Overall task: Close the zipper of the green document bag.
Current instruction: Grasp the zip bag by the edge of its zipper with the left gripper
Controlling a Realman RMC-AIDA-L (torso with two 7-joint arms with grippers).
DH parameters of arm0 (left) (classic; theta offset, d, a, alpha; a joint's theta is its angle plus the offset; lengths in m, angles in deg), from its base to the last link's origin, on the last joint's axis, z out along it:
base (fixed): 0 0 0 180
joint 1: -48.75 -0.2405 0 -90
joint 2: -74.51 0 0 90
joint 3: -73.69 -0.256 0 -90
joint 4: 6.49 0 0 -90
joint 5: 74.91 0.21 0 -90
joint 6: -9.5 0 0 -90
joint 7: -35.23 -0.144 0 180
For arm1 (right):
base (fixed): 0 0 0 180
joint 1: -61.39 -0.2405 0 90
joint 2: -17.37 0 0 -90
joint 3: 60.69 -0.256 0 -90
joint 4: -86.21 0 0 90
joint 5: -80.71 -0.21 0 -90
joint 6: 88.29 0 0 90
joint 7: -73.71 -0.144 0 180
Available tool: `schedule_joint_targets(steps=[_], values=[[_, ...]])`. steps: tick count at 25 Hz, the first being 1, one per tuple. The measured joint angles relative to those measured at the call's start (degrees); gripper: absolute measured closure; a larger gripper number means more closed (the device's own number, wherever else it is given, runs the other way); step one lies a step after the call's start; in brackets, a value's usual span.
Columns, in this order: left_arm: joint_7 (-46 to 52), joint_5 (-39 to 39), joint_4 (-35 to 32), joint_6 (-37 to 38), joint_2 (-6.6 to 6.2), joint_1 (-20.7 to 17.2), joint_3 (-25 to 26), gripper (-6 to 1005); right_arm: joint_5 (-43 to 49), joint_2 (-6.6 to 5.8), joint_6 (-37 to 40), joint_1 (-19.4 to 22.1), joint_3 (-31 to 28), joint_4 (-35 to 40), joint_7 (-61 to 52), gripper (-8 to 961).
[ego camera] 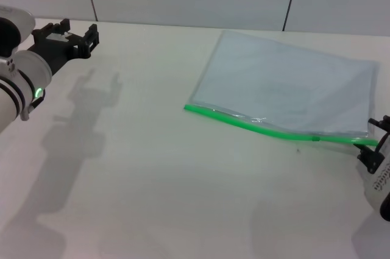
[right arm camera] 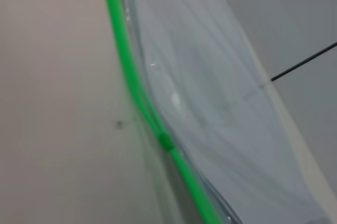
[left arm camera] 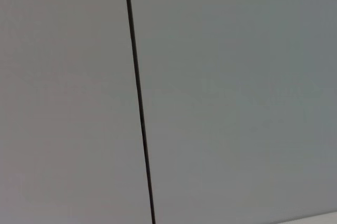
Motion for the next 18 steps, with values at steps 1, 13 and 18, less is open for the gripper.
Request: schedule_joint_targets(steps=[1,13,18], values=[[0.0,0.0,0.0,0.0,0.0,0.0,0.0,415,0.0,0.08,-0.4,0.0,0.0,0.0,0.0,453],[0.0,0.0,0.0,0.0,0.25,0.7,0.0,429,0.0,0.17,-3.5,-2.7,0.5,-2.7,-0.7,456],[0.2,0.1,0.0,0.0,0.33,1.0,-0.3,434,0.0,0.18,-3.6,-4.2,0.6,-3.6,-0.7,458]])
